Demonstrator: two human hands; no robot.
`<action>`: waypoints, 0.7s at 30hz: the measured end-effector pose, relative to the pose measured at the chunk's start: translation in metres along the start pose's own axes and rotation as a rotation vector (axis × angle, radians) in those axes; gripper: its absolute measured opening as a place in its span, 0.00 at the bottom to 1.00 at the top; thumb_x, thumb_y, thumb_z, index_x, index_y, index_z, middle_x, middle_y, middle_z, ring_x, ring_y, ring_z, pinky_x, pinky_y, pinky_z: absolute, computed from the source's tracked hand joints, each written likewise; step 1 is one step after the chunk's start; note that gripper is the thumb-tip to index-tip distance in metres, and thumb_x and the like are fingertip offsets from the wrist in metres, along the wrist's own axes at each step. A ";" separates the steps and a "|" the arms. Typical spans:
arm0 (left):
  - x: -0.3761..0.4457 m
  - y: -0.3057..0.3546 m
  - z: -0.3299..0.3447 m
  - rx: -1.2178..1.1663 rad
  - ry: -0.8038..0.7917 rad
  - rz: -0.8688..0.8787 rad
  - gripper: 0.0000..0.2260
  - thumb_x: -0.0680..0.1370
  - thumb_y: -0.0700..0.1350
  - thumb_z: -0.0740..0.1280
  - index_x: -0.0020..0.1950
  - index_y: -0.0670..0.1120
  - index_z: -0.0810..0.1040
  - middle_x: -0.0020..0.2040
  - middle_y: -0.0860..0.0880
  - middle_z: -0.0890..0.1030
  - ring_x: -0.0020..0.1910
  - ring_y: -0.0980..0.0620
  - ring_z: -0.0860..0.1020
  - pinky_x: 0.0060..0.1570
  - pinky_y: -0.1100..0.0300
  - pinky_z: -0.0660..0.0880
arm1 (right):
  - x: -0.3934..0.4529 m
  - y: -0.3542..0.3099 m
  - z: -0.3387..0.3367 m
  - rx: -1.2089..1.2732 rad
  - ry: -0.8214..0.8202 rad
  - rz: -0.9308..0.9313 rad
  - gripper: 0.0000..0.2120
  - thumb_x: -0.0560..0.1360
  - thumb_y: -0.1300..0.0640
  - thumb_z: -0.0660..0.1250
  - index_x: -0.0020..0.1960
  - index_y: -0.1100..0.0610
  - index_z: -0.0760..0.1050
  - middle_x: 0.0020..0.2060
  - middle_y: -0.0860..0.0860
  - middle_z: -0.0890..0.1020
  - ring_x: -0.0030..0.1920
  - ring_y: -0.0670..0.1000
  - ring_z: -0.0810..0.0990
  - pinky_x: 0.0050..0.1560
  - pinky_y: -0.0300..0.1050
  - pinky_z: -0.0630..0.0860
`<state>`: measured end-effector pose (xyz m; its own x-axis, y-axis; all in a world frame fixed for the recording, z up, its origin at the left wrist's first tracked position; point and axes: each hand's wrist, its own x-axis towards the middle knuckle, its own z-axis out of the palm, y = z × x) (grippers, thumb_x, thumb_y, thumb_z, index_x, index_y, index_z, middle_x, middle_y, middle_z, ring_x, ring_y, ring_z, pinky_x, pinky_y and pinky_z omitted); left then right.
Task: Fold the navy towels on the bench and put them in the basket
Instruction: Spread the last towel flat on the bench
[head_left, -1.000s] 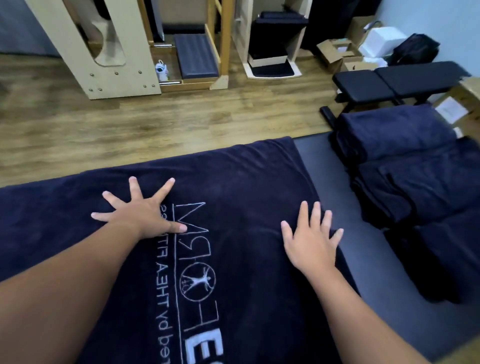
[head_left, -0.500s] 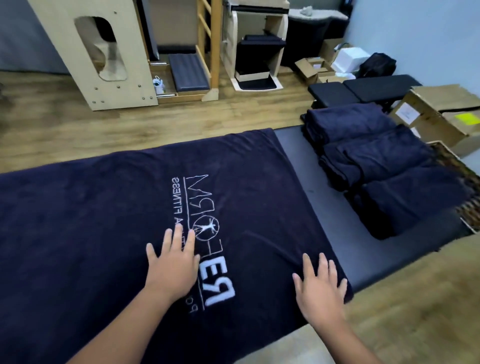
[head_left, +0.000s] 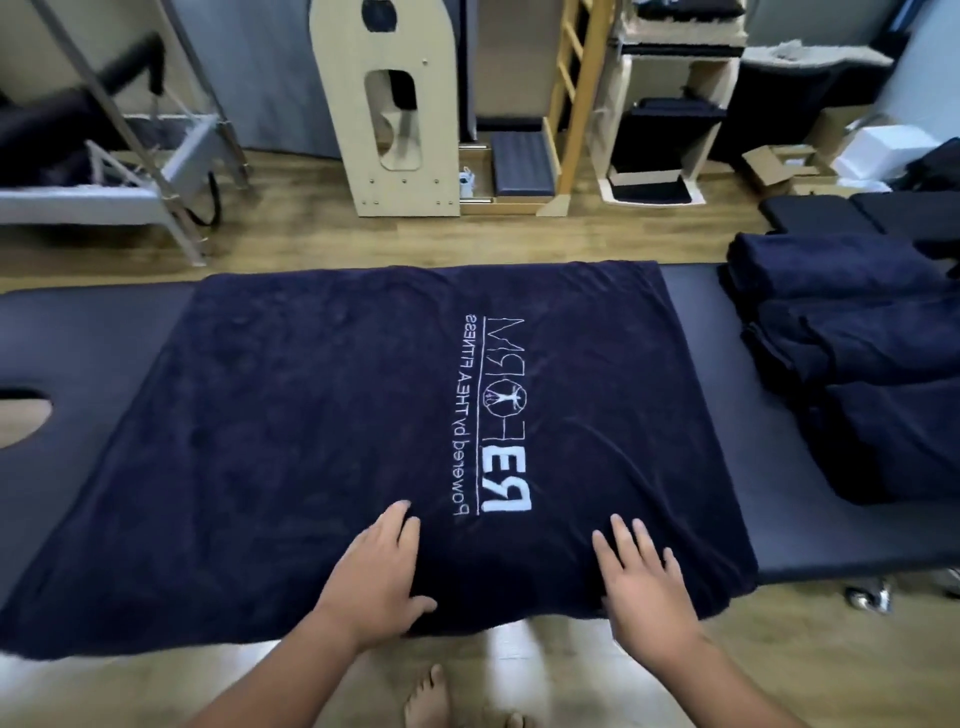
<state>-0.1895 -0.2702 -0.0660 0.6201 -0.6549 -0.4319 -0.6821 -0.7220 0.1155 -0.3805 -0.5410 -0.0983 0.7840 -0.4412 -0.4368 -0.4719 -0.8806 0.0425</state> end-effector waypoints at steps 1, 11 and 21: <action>-0.005 -0.004 0.004 -0.013 0.003 -0.007 0.41 0.63 0.66 0.76 0.66 0.43 0.73 0.71 0.43 0.66 0.70 0.42 0.70 0.64 0.52 0.74 | 0.002 0.006 0.004 -0.001 0.022 -0.033 0.34 0.56 0.55 0.86 0.60 0.58 0.81 0.71 0.58 0.74 0.70 0.63 0.74 0.56 0.65 0.80; -0.027 0.022 0.000 0.460 -0.092 -0.130 0.15 0.77 0.38 0.63 0.62 0.48 0.75 0.60 0.47 0.77 0.60 0.45 0.75 0.58 0.53 0.68 | -0.010 0.036 -0.013 -0.033 0.353 -0.192 0.20 0.49 0.64 0.83 0.33 0.53 0.75 0.33 0.49 0.74 0.33 0.55 0.74 0.31 0.49 0.71; -0.047 0.035 0.021 0.186 -0.043 -0.252 0.21 0.76 0.51 0.71 0.63 0.50 0.65 0.61 0.49 0.70 0.62 0.46 0.72 0.55 0.51 0.70 | -0.024 0.010 -0.002 -0.084 0.263 -0.140 0.27 0.49 0.61 0.79 0.46 0.53 0.77 0.43 0.53 0.75 0.43 0.59 0.75 0.51 0.61 0.75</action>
<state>-0.2506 -0.2602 -0.0607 0.7645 -0.4477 -0.4638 -0.5708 -0.8046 -0.1641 -0.4028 -0.5394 -0.0858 0.9216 -0.3346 -0.1969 -0.3256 -0.9423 0.0774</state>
